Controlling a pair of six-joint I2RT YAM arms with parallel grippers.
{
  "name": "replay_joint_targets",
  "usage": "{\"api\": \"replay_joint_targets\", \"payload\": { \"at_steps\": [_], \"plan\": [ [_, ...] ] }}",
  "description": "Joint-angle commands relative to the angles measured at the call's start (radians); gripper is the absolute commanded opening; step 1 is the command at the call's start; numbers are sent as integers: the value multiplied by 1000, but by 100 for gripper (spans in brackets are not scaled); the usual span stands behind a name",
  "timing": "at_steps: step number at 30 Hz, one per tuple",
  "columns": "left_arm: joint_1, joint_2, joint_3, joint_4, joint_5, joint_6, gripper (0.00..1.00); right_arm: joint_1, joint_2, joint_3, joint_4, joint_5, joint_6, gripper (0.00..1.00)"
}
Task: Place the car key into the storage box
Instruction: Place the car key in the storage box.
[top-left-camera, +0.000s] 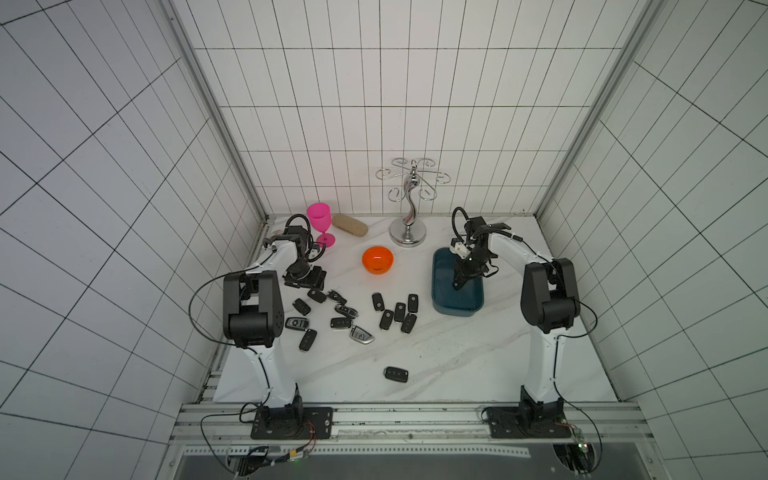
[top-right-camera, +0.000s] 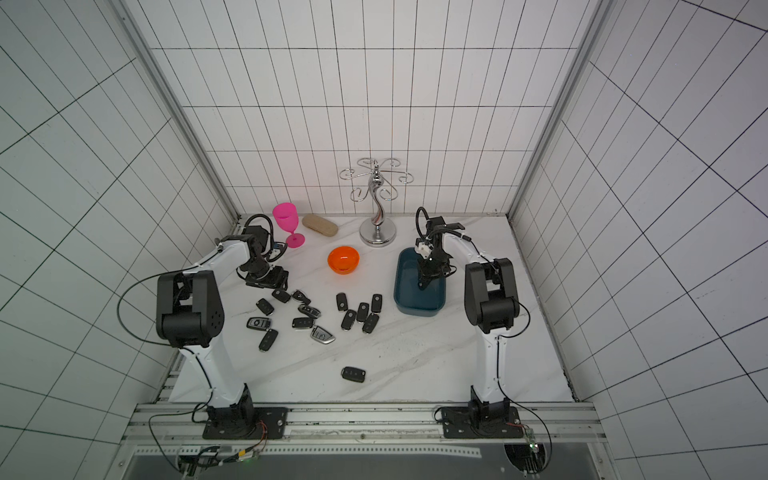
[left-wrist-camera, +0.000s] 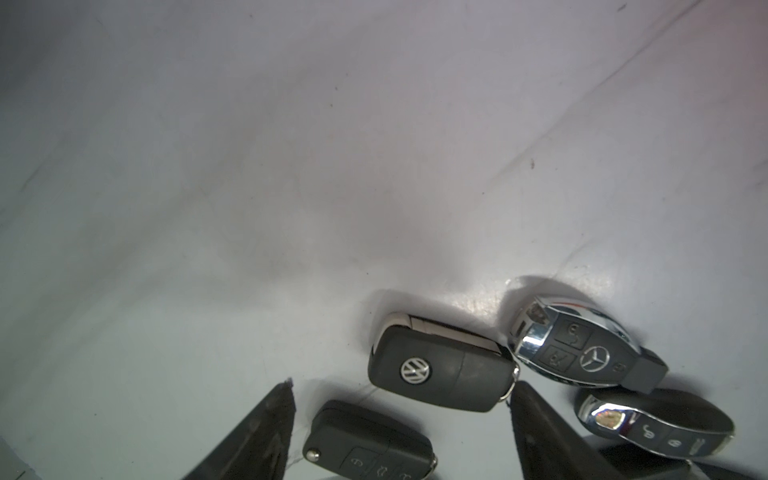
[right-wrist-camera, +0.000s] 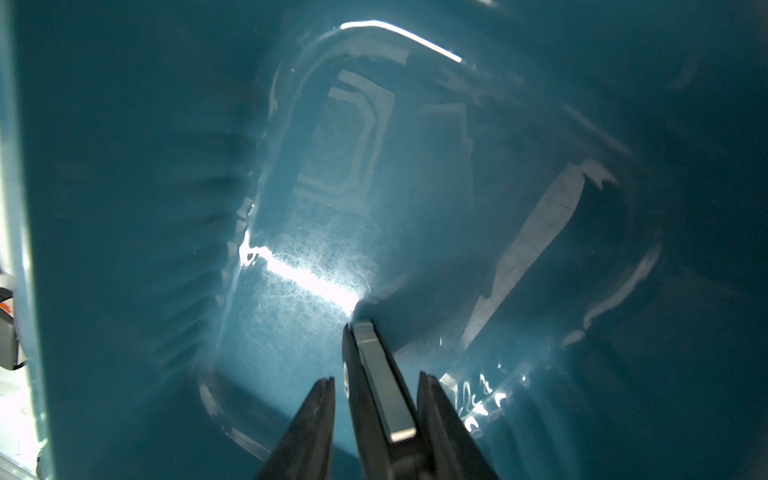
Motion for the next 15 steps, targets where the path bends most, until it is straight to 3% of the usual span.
{"api": "replay_joint_targets", "payload": {
  "at_steps": [1,6,15],
  "plan": [
    [29,-25,-31,57,24,146,80,-5,15,51,-35,2,-9,38],
    [64,-68,-90,125,119,303,80,-8,15,52,-33,-2,-7,44],
    [71,-103,-93,76,268,370,81,-10,4,49,-32,-6,-6,63]
  ]
}}
